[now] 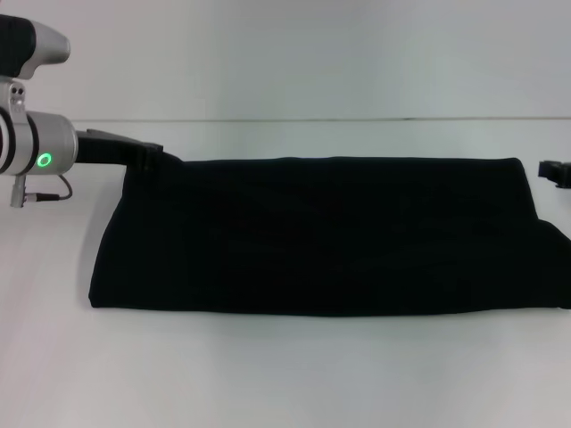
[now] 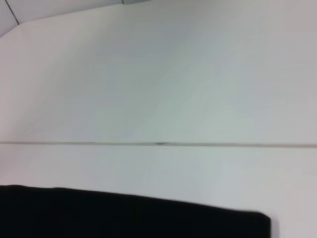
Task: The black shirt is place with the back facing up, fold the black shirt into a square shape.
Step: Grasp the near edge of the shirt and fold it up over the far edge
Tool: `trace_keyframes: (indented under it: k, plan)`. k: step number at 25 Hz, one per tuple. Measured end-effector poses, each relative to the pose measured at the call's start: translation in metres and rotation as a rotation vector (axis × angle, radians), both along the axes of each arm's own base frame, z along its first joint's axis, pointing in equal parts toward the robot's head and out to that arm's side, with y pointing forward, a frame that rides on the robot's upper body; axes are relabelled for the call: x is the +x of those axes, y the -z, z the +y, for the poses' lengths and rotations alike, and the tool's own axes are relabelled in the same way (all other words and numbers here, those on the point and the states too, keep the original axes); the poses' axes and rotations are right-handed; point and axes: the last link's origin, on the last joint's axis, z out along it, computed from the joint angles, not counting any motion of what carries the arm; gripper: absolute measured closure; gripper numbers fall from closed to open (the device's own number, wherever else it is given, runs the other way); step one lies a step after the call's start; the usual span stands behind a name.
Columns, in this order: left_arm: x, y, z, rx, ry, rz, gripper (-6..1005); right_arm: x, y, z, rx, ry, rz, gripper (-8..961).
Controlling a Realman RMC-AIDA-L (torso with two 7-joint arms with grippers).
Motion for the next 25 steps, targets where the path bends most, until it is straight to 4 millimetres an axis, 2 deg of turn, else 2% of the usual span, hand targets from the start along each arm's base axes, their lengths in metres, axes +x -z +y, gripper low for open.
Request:
trace_keyframes:
  k: [6,13,17,24,25]
  plan:
    - [0.003,0.002,0.002,0.004,0.005,0.004,998,-0.008,0.006,0.006,-0.009,0.02,0.021,934]
    - [0.001,0.01,-0.003,-0.02,-0.004,-0.003,999,0.004,-0.006,-0.001,0.009,0.166,0.134,932]
    - [0.001,0.012,-0.004,-0.027,-0.005,-0.007,999,0.005,-0.011,-0.01,-0.059,0.235,0.211,851]
    - [0.001,0.012,-0.004,-0.028,-0.002,-0.005,999,0.007,-0.006,-0.025,-0.155,0.342,0.278,708]
    - [0.001,0.012,-0.004,-0.027,0.0,-0.006,999,0.008,-0.006,-0.026,-0.157,0.35,0.283,665]
